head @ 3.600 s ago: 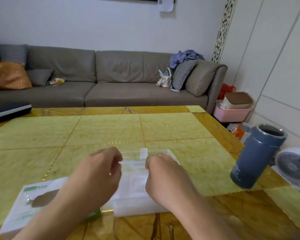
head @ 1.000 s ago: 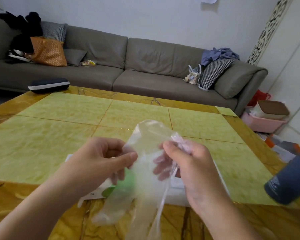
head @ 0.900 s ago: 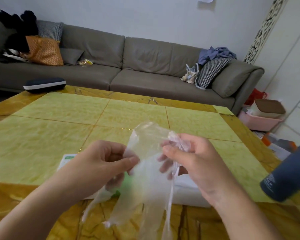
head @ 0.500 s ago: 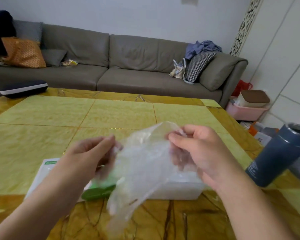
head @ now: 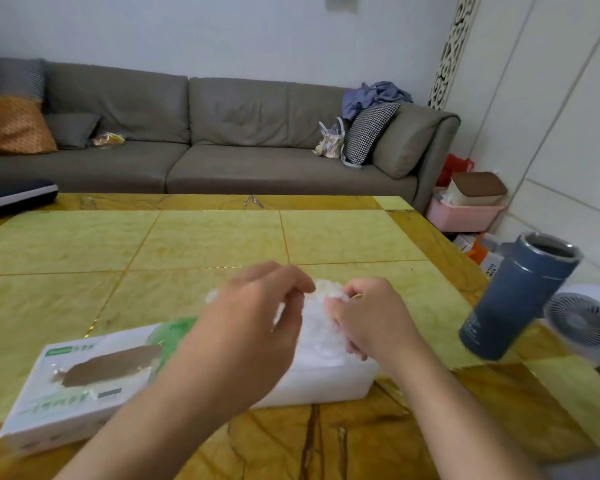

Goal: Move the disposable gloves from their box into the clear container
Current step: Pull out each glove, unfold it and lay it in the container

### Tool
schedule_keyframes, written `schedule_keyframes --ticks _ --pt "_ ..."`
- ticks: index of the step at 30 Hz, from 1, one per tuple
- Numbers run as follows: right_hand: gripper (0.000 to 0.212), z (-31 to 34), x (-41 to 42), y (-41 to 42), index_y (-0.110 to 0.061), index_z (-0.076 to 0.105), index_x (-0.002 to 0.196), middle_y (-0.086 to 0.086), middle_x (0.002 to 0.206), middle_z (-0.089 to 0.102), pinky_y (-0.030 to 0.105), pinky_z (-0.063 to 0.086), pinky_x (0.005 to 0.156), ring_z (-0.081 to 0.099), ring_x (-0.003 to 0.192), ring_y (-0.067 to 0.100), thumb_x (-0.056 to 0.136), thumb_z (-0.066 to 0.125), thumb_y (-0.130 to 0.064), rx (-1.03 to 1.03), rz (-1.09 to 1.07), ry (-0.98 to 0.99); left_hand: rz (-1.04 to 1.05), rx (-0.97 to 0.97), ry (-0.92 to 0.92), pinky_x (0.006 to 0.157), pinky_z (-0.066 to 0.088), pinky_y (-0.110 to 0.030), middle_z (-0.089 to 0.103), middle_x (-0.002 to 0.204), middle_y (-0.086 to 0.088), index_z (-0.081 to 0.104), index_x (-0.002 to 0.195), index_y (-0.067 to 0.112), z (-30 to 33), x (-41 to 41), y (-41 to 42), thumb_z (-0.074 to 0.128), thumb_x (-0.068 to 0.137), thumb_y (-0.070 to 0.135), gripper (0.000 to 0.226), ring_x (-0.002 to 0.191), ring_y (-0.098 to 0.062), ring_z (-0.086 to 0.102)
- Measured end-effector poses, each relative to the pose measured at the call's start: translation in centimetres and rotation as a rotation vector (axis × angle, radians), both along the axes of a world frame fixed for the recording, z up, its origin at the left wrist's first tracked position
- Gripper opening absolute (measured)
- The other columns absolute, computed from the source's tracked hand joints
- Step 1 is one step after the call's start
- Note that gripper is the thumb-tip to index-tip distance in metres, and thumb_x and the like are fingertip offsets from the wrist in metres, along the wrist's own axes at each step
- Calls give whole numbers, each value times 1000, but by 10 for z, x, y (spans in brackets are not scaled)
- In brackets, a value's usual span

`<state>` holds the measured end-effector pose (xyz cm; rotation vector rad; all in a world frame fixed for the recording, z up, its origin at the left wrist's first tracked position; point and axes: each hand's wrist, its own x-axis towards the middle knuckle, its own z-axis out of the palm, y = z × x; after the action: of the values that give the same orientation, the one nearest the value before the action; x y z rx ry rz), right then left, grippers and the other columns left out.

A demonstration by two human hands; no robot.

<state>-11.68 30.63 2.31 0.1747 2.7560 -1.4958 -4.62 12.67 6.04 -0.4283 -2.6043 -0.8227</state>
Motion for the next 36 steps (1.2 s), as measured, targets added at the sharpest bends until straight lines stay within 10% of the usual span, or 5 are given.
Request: schedule_keyframes --ticks 7,16,22,28,36 --pt "44 -15 -9 8 -6 47 67 9 60 61 41 46 39 56 45 32 99 60 -34 337 -30 139 108 -312 -481 81 59 -37 63 117 12 51 137 36 -43 -39 10 52 102 42 36 90 -12 67" --pt "37 -17 -10 10 -18 49 71 -3 67 56 29 41 48 54 55 21 99 63 -37 706 -85 145 49 -422 -614 89 56 -32 67 124 14 46 146 44 -42 -51 10 58 81 82 77 93 -7 62" --pt "30 -7 1 3 -18 52 115 -1 96 65 31 48 56 66 78 21 93 71 -14 775 -28 148 56 -474 -628 80 49 -29 56 106 16 54 134 43 -42 -63 11 77 75 70 68 106 -11 62" --pt "5 18 18 -8 -24 67 94 -6 95 63 41 61 70 64 79 18 91 63 -22 566 376 176 20 -584 -553 75 45 -30 62 115 7 56 127 39 -42 -66 19 68 83 66 53 106 -19 63" --pt "45 4 3 -7 -19 70 124 0 121 69 43 63 84 70 100 24 82 80 -32 778 492 -133 -84 -570 -652 87 54 -32 66 119 12 53 138 38 -38 -69 5 76 84 53 60 103 -12 62"
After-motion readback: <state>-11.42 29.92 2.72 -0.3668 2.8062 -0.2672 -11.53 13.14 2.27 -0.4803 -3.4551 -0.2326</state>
